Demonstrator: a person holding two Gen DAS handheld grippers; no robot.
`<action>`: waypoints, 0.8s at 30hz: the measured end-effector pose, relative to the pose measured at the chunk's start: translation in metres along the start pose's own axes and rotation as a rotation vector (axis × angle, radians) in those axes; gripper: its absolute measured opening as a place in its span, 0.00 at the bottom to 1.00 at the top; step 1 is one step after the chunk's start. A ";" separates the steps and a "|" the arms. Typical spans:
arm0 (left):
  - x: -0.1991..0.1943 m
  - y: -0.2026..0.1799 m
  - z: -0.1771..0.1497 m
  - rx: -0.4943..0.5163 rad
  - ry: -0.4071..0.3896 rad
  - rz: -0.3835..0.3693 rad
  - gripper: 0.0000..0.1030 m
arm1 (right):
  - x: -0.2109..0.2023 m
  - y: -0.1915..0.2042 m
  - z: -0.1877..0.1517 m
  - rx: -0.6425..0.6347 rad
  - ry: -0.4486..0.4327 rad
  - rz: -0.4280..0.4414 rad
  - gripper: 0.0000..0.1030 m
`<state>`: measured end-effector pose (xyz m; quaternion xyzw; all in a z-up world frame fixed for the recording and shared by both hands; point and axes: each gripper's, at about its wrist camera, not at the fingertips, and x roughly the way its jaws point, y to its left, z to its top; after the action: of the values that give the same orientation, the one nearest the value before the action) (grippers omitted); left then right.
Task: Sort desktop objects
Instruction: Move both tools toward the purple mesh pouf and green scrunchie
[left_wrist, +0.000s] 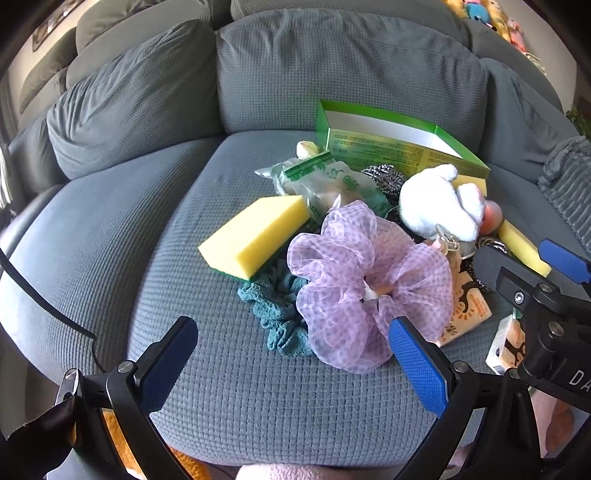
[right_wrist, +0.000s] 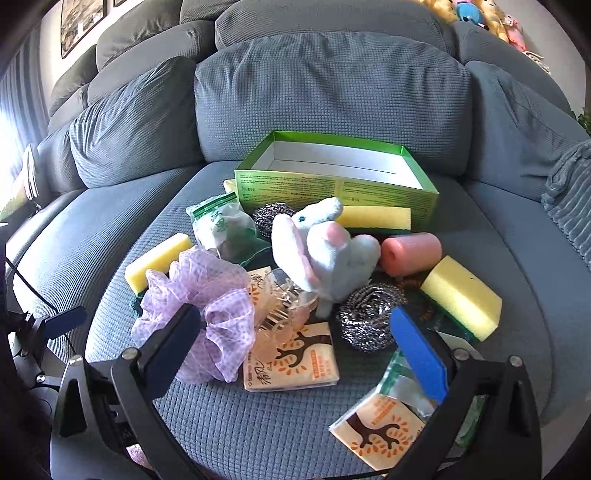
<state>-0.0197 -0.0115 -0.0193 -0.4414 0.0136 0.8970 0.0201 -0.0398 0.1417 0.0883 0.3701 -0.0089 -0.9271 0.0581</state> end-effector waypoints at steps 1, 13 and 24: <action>0.001 0.001 0.000 0.001 0.001 -0.002 1.00 | 0.001 0.001 0.000 -0.002 0.001 0.000 1.00; 0.009 0.008 0.003 0.010 0.009 -0.048 1.00 | 0.013 0.012 0.001 -0.017 0.023 0.016 1.00; 0.018 0.018 0.001 0.003 0.031 -0.111 1.00 | 0.033 0.016 -0.002 0.006 0.077 0.060 1.00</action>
<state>-0.0322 -0.0292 -0.0334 -0.4552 -0.0092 0.8876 0.0705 -0.0607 0.1220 0.0652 0.4054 -0.0205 -0.9100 0.0852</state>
